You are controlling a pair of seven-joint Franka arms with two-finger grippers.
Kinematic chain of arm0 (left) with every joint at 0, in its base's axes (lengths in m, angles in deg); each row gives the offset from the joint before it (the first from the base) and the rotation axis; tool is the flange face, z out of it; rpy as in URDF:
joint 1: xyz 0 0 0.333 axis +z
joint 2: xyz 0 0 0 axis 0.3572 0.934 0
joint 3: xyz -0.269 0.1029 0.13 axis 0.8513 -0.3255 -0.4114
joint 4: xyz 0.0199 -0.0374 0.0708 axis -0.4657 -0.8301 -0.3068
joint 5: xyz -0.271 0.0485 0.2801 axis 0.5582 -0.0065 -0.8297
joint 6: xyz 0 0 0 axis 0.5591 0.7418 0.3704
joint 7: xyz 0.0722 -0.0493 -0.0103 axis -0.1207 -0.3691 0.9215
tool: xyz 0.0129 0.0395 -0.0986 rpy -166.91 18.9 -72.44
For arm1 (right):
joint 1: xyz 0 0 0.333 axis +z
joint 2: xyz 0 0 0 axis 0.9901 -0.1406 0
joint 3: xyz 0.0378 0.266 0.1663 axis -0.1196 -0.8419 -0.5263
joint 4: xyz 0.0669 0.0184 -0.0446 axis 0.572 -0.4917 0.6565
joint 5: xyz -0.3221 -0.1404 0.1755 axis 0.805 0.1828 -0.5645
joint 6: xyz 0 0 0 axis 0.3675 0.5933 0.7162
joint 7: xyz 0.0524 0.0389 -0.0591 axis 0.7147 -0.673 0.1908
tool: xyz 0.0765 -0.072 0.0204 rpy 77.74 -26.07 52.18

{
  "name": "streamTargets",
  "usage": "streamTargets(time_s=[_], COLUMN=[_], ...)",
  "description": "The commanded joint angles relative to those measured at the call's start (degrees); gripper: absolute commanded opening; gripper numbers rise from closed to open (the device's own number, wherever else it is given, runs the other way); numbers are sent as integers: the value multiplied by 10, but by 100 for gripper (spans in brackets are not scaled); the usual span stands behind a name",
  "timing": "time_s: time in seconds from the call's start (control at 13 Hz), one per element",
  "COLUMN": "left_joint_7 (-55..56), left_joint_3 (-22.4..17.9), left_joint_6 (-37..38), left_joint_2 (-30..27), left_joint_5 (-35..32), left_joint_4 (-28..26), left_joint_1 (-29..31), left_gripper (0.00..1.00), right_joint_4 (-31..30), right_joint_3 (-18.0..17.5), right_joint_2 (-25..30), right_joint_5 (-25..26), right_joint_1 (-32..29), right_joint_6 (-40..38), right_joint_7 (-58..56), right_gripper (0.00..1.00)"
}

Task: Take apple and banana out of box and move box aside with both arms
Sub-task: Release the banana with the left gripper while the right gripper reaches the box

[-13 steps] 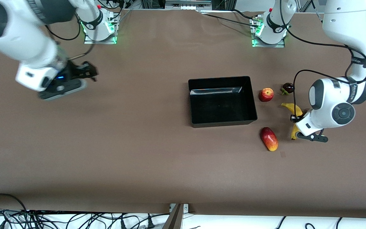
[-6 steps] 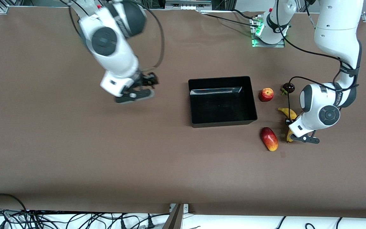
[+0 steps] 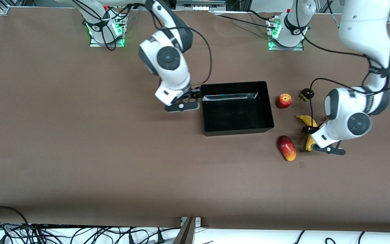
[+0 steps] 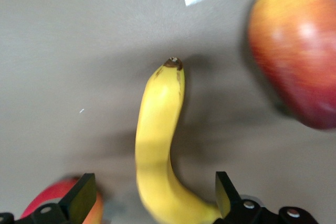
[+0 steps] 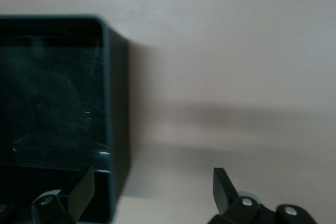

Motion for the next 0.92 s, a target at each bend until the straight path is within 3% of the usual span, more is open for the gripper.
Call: streamTargets(time_s=[0.0,0.23,0.46,0.54,0.77,0.85], left_joint_7=[-8,-6,8,26,59,66], left_joint_3=[-3,1,85,108,122,133], left_joint_6=[143,247,294,306,303,294], left_joint_2=[-48,-113,-200,-215,-227,-234], left_joint_5=[16,18,6,4,-16,-16], left_joint_4=[74,128,124,118,95,81], left_joint_1=[-3,-3,50,71,84,98], left_gripper=[100,100,100,100,100,100], right_joint_4=[15,14,11,10,10,10], right_joint_3=[8,10,11,11,11,12], right_joint_2=[-45,-76,-89,-93,-104,-108], right_joint_5=[-7,2,21,23,23,23], right_joint_1=[49,74,77,77,75,73], right_joint_6=[61,103,103,102,102,102], right_joint_7=[47,75,75,74,69,68], right_gripper=[100,100,97,85,18,0])
